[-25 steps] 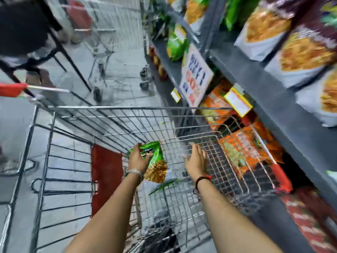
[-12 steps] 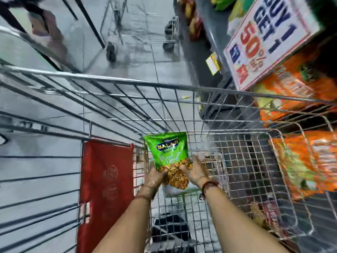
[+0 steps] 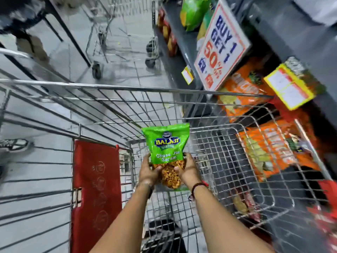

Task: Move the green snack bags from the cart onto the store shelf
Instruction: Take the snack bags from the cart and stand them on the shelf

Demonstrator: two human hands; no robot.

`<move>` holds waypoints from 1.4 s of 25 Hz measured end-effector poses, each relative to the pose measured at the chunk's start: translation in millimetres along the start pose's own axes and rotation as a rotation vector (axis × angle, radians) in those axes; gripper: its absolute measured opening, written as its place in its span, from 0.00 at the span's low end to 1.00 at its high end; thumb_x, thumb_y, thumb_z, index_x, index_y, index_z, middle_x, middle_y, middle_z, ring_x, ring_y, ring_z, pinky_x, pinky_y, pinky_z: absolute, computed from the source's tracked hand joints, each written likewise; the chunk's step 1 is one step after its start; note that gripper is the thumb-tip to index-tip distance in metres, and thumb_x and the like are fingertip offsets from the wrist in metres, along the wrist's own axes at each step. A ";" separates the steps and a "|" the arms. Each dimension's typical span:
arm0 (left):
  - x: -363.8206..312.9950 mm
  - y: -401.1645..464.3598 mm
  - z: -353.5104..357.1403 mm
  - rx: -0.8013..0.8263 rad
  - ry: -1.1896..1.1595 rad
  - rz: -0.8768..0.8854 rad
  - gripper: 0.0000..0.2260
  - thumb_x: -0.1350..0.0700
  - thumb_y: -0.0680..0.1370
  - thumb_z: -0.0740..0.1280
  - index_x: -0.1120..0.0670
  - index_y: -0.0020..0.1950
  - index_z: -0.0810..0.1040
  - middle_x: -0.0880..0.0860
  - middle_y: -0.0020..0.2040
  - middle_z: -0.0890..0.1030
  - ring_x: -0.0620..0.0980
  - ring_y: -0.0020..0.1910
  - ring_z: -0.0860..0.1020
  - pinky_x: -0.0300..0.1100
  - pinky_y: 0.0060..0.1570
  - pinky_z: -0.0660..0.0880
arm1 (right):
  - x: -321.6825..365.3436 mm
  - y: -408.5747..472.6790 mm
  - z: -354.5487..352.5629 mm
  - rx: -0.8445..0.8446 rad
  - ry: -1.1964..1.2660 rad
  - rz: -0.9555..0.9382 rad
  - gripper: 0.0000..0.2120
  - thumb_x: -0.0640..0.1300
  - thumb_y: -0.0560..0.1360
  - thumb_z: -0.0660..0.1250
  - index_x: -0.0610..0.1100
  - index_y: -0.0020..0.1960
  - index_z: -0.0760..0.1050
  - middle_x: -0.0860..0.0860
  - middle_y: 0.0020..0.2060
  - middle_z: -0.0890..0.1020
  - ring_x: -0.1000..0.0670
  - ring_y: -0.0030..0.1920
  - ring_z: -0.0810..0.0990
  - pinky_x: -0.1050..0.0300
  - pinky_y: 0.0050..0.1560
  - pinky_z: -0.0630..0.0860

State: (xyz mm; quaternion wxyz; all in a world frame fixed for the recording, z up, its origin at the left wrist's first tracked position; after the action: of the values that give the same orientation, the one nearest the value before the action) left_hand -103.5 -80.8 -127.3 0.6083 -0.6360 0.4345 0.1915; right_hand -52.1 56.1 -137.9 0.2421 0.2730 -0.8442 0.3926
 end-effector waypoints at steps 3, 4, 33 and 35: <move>-53.5 -44.5 14.4 0.106 -0.034 0.158 0.27 0.75 0.71 0.61 0.63 0.68 0.59 0.68 0.64 0.71 0.55 0.56 0.72 0.36 0.52 0.75 | 18.2 -30.8 -57.8 -0.112 0.042 -0.056 0.27 0.38 0.70 0.69 0.43 0.66 0.64 0.39 0.63 0.74 0.40 0.62 0.73 0.47 0.62 0.70; -70.2 -59.1 18.6 0.124 -0.029 0.211 0.26 0.74 0.71 0.61 0.63 0.68 0.59 0.68 0.65 0.70 0.55 0.57 0.72 0.38 0.52 0.76 | 25.0 -40.2 -76.5 -0.141 0.060 -0.077 0.29 0.39 0.70 0.69 0.42 0.68 0.62 0.39 0.66 0.72 0.40 0.64 0.71 0.47 0.64 0.69; -88.1 -628.0 366.2 1.285 0.495 1.138 0.31 0.60 0.74 0.65 0.53 0.72 0.53 0.57 0.73 0.63 0.50 0.68 0.64 0.51 0.68 0.61 | -268.7 -557.0 -452.3 -1.428 0.509 0.199 0.31 0.38 0.71 0.69 0.41 0.70 0.60 0.42 0.69 0.69 0.44 0.69 0.67 0.48 0.69 0.64; -75.7 -630.1 384.5 1.283 0.513 1.124 0.30 0.60 0.74 0.64 0.52 0.72 0.53 0.58 0.72 0.65 0.51 0.66 0.67 0.50 0.66 0.64 | -286.1 -554.1 -456.3 -1.447 0.519 0.202 0.30 0.36 0.70 0.69 0.40 0.69 0.61 0.42 0.68 0.70 0.43 0.68 0.68 0.49 0.69 0.65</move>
State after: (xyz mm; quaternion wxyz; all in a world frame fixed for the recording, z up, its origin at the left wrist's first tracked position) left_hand 459.6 230.9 242.0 0.5475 0.1108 0.8288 0.0332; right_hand 607.3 195.7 240.0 0.5134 -0.1321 -0.8275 -0.1849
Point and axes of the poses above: each hand's wrist, its own y-axis towards the middle knuckle, its own z-axis out of the palm, x = y × z, the point moved 5 cm from there along y, towards the middle knuckle
